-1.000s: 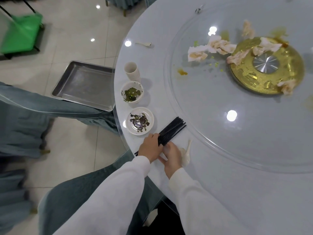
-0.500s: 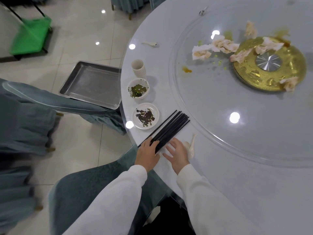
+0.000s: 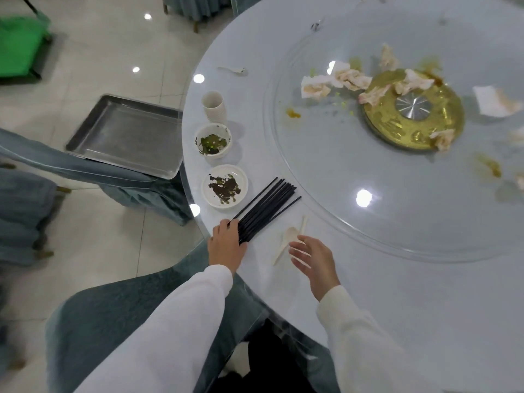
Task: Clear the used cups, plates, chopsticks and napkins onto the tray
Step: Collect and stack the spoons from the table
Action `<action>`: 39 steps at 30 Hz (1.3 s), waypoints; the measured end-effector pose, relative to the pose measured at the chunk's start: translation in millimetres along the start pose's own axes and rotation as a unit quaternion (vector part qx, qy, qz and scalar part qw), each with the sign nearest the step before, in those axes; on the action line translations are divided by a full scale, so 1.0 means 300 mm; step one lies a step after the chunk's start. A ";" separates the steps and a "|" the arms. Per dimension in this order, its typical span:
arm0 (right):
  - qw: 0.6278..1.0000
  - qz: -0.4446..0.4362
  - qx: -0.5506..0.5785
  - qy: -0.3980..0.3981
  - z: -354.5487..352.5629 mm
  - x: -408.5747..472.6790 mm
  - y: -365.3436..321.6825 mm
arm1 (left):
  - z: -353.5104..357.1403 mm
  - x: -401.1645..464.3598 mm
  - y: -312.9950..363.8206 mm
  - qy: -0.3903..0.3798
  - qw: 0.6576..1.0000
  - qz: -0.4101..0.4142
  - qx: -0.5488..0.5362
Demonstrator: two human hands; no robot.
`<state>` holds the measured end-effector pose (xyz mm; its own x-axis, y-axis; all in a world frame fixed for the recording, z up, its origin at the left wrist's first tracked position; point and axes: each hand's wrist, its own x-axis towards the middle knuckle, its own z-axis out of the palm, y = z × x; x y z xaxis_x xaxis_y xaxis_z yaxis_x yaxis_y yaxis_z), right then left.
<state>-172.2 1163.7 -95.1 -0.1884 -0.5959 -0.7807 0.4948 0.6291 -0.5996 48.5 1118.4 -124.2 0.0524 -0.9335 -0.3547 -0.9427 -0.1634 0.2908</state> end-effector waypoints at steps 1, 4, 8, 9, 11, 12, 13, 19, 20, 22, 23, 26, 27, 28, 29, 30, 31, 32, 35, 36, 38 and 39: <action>1.000 -0.003 -0.005 0.009 -0.018 0.000 0.000 | 0.002 0.006 0.003 0.008 1.000 -0.001 -0.002; 0.999 -0.010 -0.018 0.028 -0.059 -0.003 0.009 | 0.008 0.020 0.010 0.027 1.000 0.004 -0.007; 0.999 -0.001 -0.038 0.038 -0.078 -0.008 0.045 | 0.010 0.026 0.004 0.044 0.999 0.005 -0.021; 0.998 0.002 -0.047 0.039 -0.077 -0.009 0.057 | 0.009 0.026 0.000 0.047 0.999 0.006 -0.022; 0.997 0.003 -0.072 0.039 -0.069 -0.010 0.084 | 0.007 0.031 -0.010 0.051 0.998 0.010 -0.022; 0.995 0.002 -0.086 0.040 -0.063 -0.009 0.098 | 0.006 0.036 -0.013 0.053 0.998 0.011 -0.023; 0.994 0.000 -0.103 0.042 -0.058 -0.007 0.112 | 0.005 0.040 -0.013 0.054 0.998 0.011 -0.025; 0.971 -0.037 -0.220 0.082 -0.004 0.027 0.181 | -0.006 0.043 -0.017 0.050 0.998 0.010 -0.023; 0.966 -0.041 -0.239 0.095 0.010 0.030 0.185 | -0.008 0.036 -0.023 0.050 0.998 0.010 -0.023; 0.950 -0.041 -0.285 0.122 0.037 0.027 0.192 | -0.010 0.001 -0.043 0.051 0.998 0.004 -0.031; 0.941 -0.041 -0.308 0.134 0.048 0.025 0.195 | -0.008 -0.021 -0.053 0.056 0.998 0.002 -0.039; 0.914 -0.048 -0.372 0.156 0.081 0.016 0.191 | 0.000 -0.093 -0.077 0.063 0.995 -0.001 -0.076; 0.910 -0.053 -0.382 0.156 0.091 0.014 0.189 | 0.007 -0.116 -0.084 0.064 0.994 0.001 -0.086; 0.907 -0.058 -0.388 0.152 0.101 0.009 0.186 | 0.015 -0.138 -0.090 0.065 0.993 0.003 -0.094; 0.906 -0.062 -0.392 0.147 0.109 0.007 0.183 | 0.024 -0.158 -0.091 0.062 0.993 0.007 -0.097; 0.907 -0.063 -0.392 0.143 0.116 0.006 0.182 | 0.034 -0.177 -0.090 0.058 0.994 0.013 -0.095; 0.908 -0.063 -0.389 0.140 0.121 0.004 0.182 | 0.045 -0.195 -0.087 0.053 0.994 0.022 -0.093; 0.911 -0.062 -0.383 0.138 0.124 0.001 0.184 | 0.057 -0.210 -0.083 0.046 0.994 0.032 -0.094; 0.920 -0.059 -0.365 0.130 0.128 0.006 0.191 | 0.086 -0.237 -0.062 -0.001 0.991 0.054 -0.122; 0.923 -0.061 -0.361 0.121 0.130 0.008 0.195 | 0.092 -0.237 -0.055 -0.022 0.989 0.060 -0.132; 0.927 -0.066 -0.354 0.104 0.131 0.013 0.200 | 0.100 -0.228 -0.039 -0.071 0.984 0.080 -0.142; 0.929 -0.069 -0.350 0.099 0.129 0.014 0.202 | 0.103 -0.219 -0.029 -0.094 0.981 0.096 -0.139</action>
<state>-110.3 1180.0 -128.1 -0.3964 -0.6345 -0.6635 -0.2053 0.7657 -0.6096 43.0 1191.2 -130.9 -0.2031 -0.8849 -0.4192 -0.8017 -0.0955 0.5901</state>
